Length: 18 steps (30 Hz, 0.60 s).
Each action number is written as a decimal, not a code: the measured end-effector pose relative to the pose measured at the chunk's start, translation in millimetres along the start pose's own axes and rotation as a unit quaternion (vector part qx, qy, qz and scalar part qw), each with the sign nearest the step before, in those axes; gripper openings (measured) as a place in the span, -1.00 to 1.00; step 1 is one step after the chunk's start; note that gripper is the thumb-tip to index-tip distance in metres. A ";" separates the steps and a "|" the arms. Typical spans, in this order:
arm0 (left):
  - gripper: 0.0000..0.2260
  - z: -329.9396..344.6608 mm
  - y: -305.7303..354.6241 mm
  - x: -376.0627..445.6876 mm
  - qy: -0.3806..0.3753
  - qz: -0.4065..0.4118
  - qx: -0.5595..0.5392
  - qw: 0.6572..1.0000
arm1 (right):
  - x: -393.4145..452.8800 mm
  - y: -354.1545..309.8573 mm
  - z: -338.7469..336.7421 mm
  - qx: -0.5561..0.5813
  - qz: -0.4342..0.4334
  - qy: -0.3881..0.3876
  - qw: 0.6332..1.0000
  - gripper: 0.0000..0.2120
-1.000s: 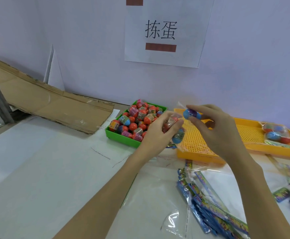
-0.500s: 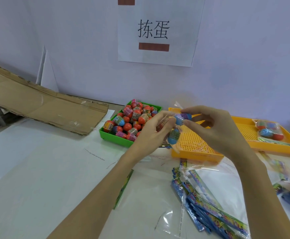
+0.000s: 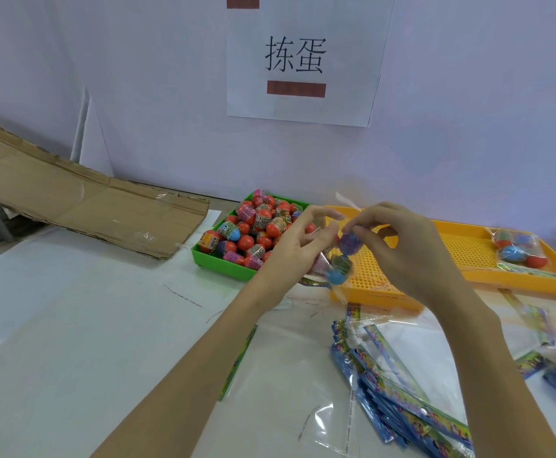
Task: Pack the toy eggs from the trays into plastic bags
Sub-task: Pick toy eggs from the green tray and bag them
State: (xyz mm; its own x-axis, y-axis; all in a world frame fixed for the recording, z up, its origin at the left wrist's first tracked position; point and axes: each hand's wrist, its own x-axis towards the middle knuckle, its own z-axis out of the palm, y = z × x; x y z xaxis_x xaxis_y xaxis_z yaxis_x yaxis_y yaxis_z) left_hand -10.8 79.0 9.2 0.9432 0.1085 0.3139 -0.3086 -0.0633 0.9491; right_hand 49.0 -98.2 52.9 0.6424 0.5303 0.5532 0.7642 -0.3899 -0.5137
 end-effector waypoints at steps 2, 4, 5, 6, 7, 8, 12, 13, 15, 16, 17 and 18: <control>-0.74 -0.9 0.0 1.7 0.008 -0.023 -0.013 1.000 | -0.3 -1.2 3.6 0.006 0.006 0.008 1.000 -0.83; -0.73 -1.2 0.0 1.9 -0.002 -0.041 -0.029 0.999 | -0.3 -2.1 5.5 0.003 0.016 0.026 1.000 -0.85; -0.73 -1.0 0.7 1.6 -0.004 -0.049 -0.035 0.998 | -0.1 -3.1 5.6 -0.003 0.019 0.040 0.999 -0.85; -0.73 -0.8 1.8 1.2 -0.001 -0.054 -0.039 0.998 | -0.1 -4.5 5.5 -0.013 0.020 0.060 0.998 -0.85; -0.74 -0.4 2.3 1.3 0.005 -0.058 -0.045 0.997 | 0.4 -6.0 4.8 -0.019 0.021 0.085 0.996 -0.84; -0.75 0.0 1.6 2.2 0.014 -0.063 -0.054 0.996 | 1.0 -7.0 4.1 -0.011 0.029 0.111 0.993 -0.80; -0.74 -0.9 -0.6 5.3 0.060 -0.071 -0.106 0.990 | 3.0 -5.0 2.2 0.138 0.165 0.102 0.971 -0.63; -0.73 -0.6 -1.3 5.6 0.064 -0.069 -0.112 0.989 | 2.7 -3.4 3.8 0.178 0.204 0.064 0.961 -0.63; -0.72 1.0 -2.0 6.3 0.063 -0.068 -0.116 0.989 | 0.8 1.4 9.0 0.243 0.252 0.025 0.936 -0.70; -0.70 1.9 -2.0 6.8 0.061 -0.068 -0.116 0.989 | 0.0 3.5 11.0 0.272 0.264 0.032 0.925 -0.75; -0.69 3.0 -1.8 7.1 0.062 -0.066 -0.117 0.989 | -0.5 5.4 11.9 0.299 0.273 0.041 0.913 -0.79; -0.69 3.4 -2.1 7.4 0.066 -0.060 -0.118 0.989 | -0.8 6.9 12.3 0.323 0.284 0.044 0.902 -0.82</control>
State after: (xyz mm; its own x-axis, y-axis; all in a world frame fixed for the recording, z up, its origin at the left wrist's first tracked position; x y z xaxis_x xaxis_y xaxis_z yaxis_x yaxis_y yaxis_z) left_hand -2.7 76.6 9.4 0.9553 0.2307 0.1850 -0.2305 0.1892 0.9545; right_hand 53.1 -92.1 40.9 0.9435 0.3105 0.1154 0.1359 -0.0450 -0.9897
